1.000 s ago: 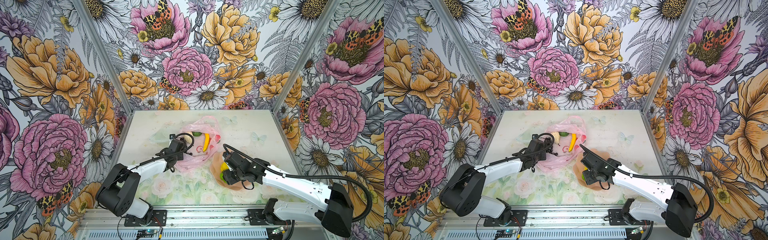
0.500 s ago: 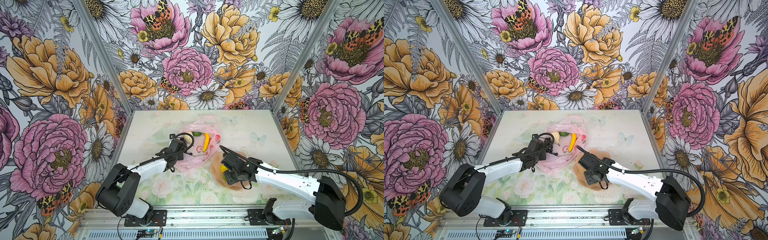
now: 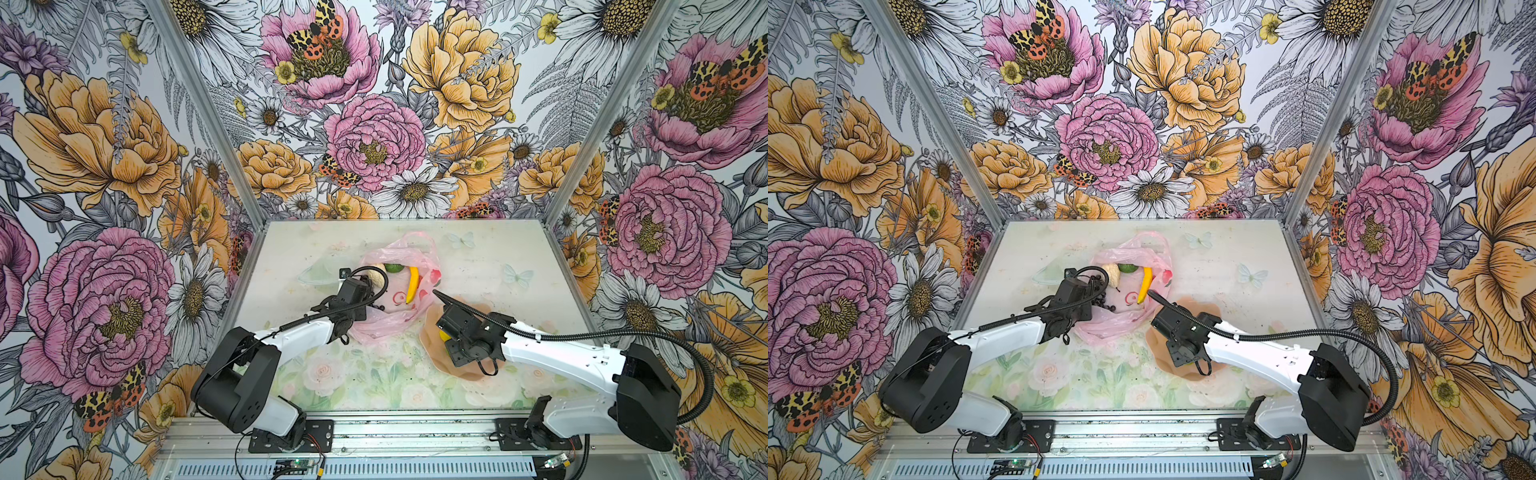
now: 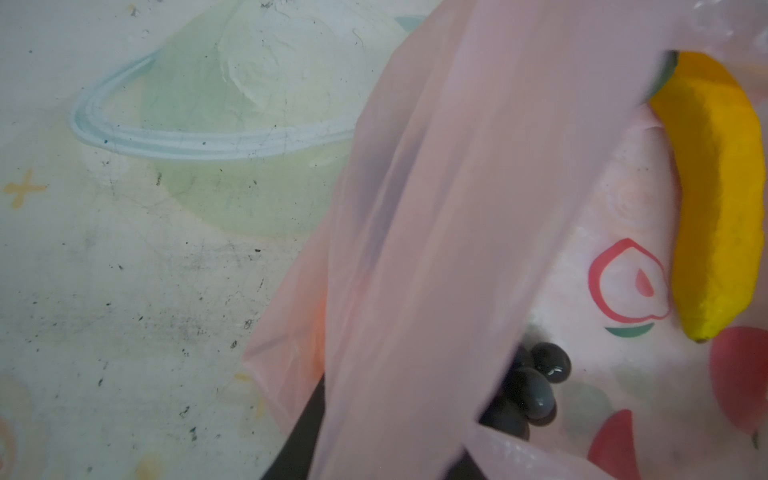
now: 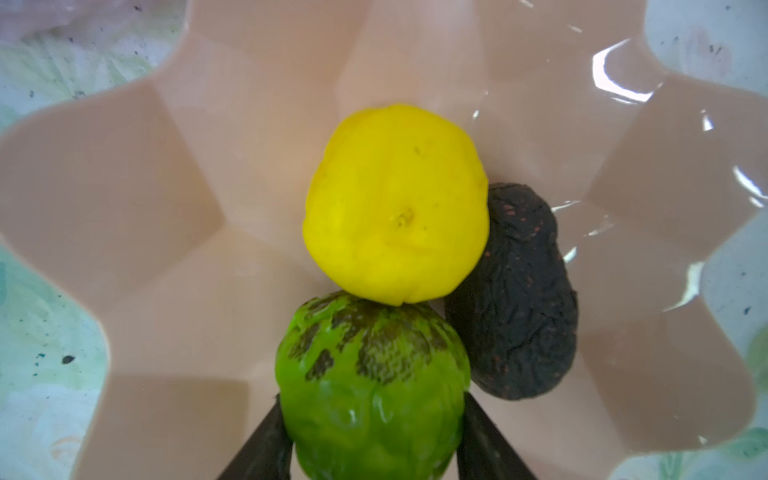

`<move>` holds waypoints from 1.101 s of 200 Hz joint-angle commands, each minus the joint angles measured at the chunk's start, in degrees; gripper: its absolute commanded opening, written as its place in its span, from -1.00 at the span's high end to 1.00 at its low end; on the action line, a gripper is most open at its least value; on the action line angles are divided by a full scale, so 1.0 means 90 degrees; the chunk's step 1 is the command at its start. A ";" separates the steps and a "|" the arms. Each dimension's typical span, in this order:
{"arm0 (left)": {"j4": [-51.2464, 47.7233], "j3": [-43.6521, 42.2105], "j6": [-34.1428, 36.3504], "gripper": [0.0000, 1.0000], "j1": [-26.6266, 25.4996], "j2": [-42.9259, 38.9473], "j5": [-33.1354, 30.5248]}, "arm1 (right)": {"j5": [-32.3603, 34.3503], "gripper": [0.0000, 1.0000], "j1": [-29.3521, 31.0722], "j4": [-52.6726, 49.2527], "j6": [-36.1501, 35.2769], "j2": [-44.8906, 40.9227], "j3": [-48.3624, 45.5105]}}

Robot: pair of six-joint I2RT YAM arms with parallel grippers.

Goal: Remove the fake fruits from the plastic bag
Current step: 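Carry the custard apple with the right gripper over the peach bowl, then lower the custard apple into the bowl and open the right gripper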

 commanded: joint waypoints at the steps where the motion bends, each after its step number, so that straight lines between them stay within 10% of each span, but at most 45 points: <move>1: -0.0032 0.0128 0.0117 0.39 -0.0055 -0.0034 -0.0196 | 0.0203 -0.05 0.0027 0.0096 0.0090 0.0027 0.0201; 126: -0.0019 0.0108 0.0108 0.39 -0.0055 -0.0064 -0.0216 | 0.0157 -0.63 0.0016 0.0062 0.0048 -0.0238 0.0221; 220: 0.0017 0.0071 0.0093 0.44 -0.0022 -0.0074 -0.0274 | 0.0464 -0.65 -0.0013 -0.0050 -0.0034 -0.0729 0.1083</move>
